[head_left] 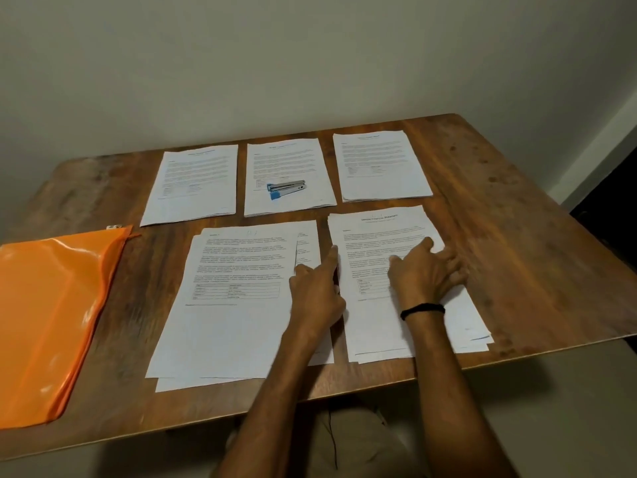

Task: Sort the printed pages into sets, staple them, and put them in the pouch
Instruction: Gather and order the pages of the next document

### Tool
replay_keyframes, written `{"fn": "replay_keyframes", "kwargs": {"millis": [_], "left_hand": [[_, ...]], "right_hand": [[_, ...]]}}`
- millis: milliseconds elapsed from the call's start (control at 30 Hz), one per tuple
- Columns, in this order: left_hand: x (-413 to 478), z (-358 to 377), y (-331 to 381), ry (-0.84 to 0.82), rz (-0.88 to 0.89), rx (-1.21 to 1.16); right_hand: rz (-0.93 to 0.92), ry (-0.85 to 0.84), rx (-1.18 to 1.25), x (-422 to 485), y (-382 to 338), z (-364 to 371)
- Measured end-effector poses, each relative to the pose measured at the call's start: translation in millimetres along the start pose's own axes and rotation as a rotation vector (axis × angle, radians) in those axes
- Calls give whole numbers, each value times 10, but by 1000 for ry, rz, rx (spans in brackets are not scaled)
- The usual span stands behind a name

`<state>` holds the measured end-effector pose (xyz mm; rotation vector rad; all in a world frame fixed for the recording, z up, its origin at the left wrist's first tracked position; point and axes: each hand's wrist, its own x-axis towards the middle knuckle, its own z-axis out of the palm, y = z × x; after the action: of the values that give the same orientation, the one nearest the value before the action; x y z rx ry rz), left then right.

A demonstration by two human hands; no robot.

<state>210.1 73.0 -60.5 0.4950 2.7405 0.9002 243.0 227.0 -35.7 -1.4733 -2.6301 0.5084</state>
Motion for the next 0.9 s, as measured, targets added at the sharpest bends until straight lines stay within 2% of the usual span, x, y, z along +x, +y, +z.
{"fn": "replay_keyframes", "kwargs": {"millis": [100,167,233,333,400,467,600,800,900], "left_hand": [[26,49,44,0,59,-2],[36,27,-14,55,92,-41],[83,-93,-155,162,19,-112],[161,-360,-469,316,-139,-80],[132,-524,-654,359,-244,-133],[55,-643,-789,364,-260,-227],[-6,-767,-989,331,-263,-433],[-51,-864,-1056,256,-292,-765],[-49,-879,-1055,280,-295,-783]], "right_hand": [[-121,72,96,-194,-190,45],[-208,86,195,-355,-341,79],[-303,13,306,-496,-499,143],[-398,-171,434,-673,-727,286],[-405,-305,469,-780,-869,396],[-413,-377,477,-864,-983,499],[-446,-332,590,-1061,-1152,525],[-640,-248,466,-1275,-1222,538],[-686,-263,463,-1309,-1230,626]]}}
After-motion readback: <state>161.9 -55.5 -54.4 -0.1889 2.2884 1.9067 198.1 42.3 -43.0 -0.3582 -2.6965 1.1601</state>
